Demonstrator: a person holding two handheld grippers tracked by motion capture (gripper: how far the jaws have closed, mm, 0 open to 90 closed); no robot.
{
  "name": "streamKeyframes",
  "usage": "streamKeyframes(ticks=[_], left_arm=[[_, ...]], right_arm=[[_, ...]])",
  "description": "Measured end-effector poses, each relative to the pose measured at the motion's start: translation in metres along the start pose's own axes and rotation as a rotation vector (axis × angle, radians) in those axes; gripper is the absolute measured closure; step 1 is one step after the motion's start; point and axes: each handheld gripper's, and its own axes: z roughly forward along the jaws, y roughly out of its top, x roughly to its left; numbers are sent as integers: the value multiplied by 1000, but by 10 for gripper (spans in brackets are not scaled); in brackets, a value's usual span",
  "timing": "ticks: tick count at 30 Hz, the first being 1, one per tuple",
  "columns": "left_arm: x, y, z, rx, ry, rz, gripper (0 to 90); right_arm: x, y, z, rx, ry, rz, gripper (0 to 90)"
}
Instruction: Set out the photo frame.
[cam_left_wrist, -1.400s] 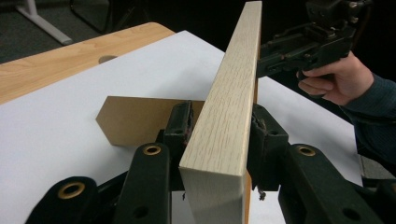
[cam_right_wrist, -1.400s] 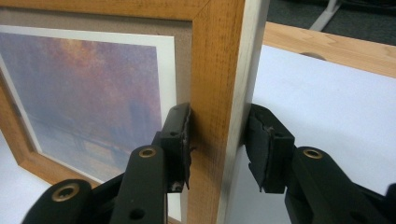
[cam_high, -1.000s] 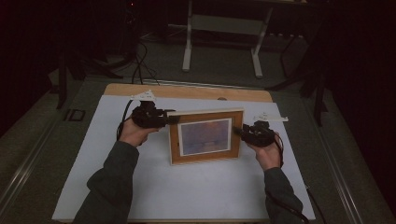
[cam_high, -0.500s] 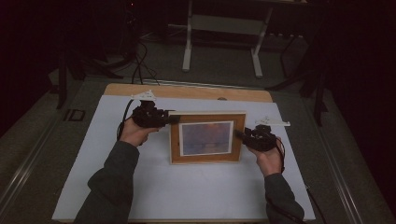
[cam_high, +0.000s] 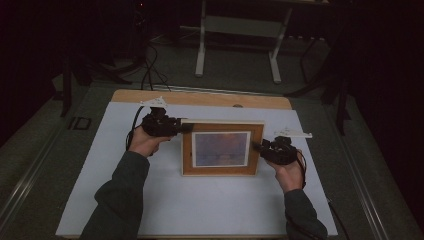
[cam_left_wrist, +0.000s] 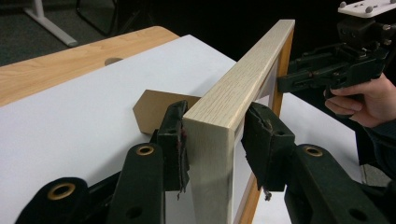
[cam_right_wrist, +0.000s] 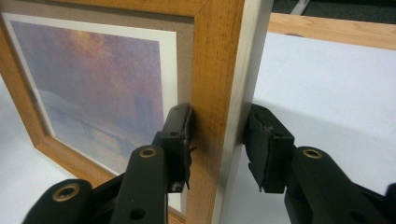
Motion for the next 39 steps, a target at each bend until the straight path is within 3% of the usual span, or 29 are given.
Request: streamKeyframes(ticks=[19,27,39], left_arm=[[0,0,-1,6,-7,-45,602],[2,-3,-5,-14,-8,-73,561],[-2,-2,-22,-57,25,-68,510]], right_arm=[[-1,1,-1,12,11,-3,616],[-1,-2,-2,22,10,-11,579],[-6,-2,-18,7,21,-13,500]])
